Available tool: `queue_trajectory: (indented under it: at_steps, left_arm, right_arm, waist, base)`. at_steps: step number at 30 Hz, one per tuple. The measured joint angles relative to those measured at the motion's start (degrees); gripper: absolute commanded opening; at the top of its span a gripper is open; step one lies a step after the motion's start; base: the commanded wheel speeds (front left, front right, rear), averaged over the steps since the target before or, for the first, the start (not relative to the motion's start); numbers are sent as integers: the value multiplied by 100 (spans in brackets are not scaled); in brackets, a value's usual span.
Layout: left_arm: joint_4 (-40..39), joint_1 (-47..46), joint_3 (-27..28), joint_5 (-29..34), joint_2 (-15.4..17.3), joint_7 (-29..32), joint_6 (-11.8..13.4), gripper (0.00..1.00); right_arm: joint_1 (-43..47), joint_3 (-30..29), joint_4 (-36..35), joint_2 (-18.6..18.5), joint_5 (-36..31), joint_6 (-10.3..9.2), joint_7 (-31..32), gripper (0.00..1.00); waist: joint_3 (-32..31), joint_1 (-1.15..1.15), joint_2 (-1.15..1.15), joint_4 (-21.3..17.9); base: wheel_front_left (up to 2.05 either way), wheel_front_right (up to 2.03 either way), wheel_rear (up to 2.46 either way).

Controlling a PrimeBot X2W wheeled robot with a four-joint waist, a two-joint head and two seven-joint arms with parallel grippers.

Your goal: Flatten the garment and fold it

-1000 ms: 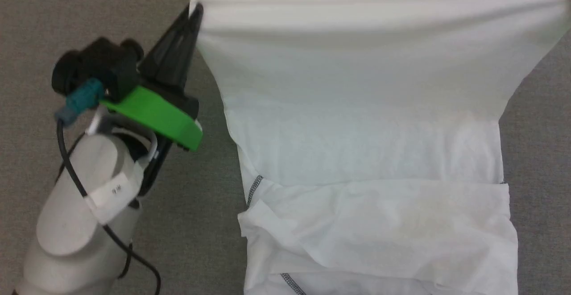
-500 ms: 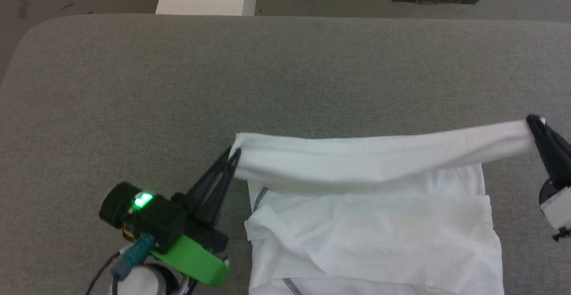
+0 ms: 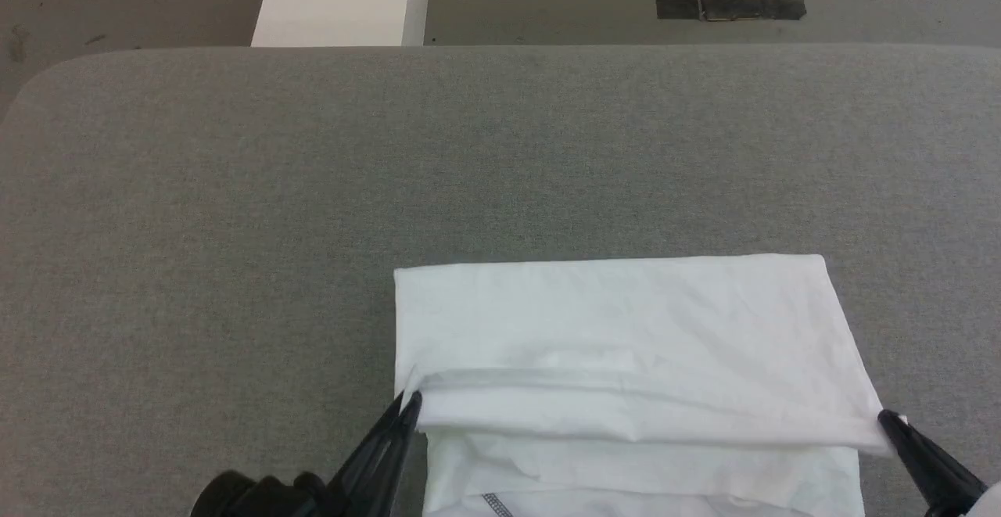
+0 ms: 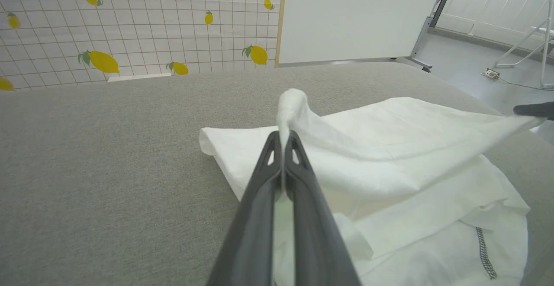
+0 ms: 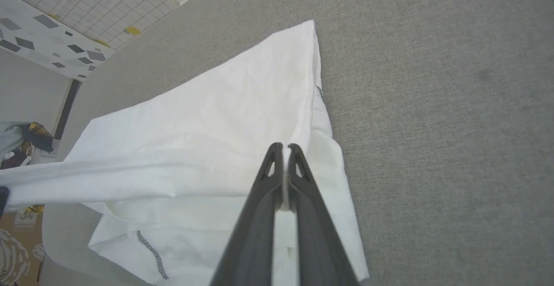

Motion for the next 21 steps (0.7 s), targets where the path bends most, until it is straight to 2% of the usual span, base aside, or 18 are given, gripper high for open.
queue_trajectory:
  at_steps: [6, 10, 16, 17, 18, 19, 21]
  left_arm:
    - [-2, 679, -149, -427, 179, 188, -88, 0]
    - [188, 959, -208, -710, 350, 375, -243, 0]
    - [604, 973, -371, -669, 488, 528, -364, 0]
    - [654, 972, -402, -667, 494, 561, -369, 29]
    - [693, 970, -421, -656, 497, 587, -371, 91]
    - [742, 967, -435, -651, 497, 597, -372, 100]
    - [786, 959, -444, -650, 497, 598, -391, 100]
  right_arm:
    - [628, 13, -35, 7, 188, -1, 222, 0]
    - [955, 59, -62, 0, 234, -1, 428, 0]
    - [1053, 96, -9, -162, 77, 0, 452, 0]
    - [1067, 99, 26, -203, 37, 0, 456, 24]
    - [1077, 105, 49, -229, 16, 0, 459, 75]
    - [1079, 107, 71, -242, 8, 0, 459, 100]
    - [1081, 108, 99, -246, -13, 0, 459, 100]
  waist:
    - [-27, 0, 0, -83]
    - [-20, 0, 0, -82]
    - [-39, 0, 0, -53]
    - [-44, 0, 0, -40]
    - [-50, 0, 0, -30]
    - [-59, 0, 0, -19]
    - [-73, 0, 0, -3]
  base:
    - [0, 0, 0]
    - [0, 0, 0]
    - [0, 0, 0]
    - [0, 0, 0]
    - [0, 0, 0]
    - [0, 0, 0]
    - [0, 0, 0]
